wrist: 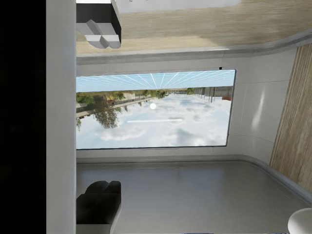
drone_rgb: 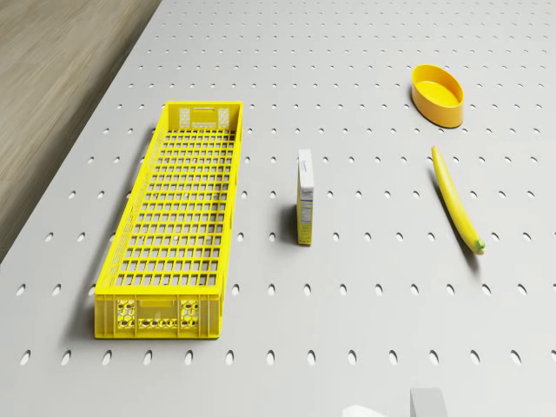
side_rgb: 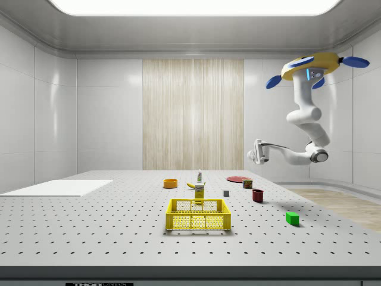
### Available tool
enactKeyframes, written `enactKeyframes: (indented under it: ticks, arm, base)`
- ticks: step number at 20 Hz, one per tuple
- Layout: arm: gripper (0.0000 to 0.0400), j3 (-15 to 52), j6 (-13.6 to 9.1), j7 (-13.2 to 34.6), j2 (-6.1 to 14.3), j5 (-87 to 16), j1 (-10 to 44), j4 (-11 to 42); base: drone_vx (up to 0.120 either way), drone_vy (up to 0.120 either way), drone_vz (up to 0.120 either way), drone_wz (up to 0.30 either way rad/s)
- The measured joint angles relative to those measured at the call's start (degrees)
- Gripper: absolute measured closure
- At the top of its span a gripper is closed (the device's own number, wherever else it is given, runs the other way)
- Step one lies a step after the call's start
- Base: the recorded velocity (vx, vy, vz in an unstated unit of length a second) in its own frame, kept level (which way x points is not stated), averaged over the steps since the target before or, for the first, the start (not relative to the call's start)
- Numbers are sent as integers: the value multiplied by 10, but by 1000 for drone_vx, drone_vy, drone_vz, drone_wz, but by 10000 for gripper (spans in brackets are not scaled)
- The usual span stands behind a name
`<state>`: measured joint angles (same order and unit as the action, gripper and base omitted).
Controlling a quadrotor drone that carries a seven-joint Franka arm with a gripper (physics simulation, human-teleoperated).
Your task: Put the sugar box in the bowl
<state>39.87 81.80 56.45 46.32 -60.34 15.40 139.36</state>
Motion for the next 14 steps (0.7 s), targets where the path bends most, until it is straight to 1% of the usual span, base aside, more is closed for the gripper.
enactKeyframes:
  ticks: [2,3,6,8,10,12,14]
  arm:
    - [0,69,-6,46,17,-131,47,76]
    - [0,100,-14,72,25,-192,75,111]
    - [0,176,-49,148,49,-344,167,191]
    - [0,214,-76,192,63,-414,228,222]
    - [0,243,-101,228,77,-461,280,241]
    - [0,264,-120,256,90,-492,322,252]
    - [0,280,-134,277,101,-511,355,259]
  base:
    - [120,0,-120,0]
    - [120,0,-120,0]
    - [120,0,-120,0]
    - [120,0,-120,0]
    - [120,0,-120,0]
    - [120,0,-120,0]
    - [120,0,-120,0]
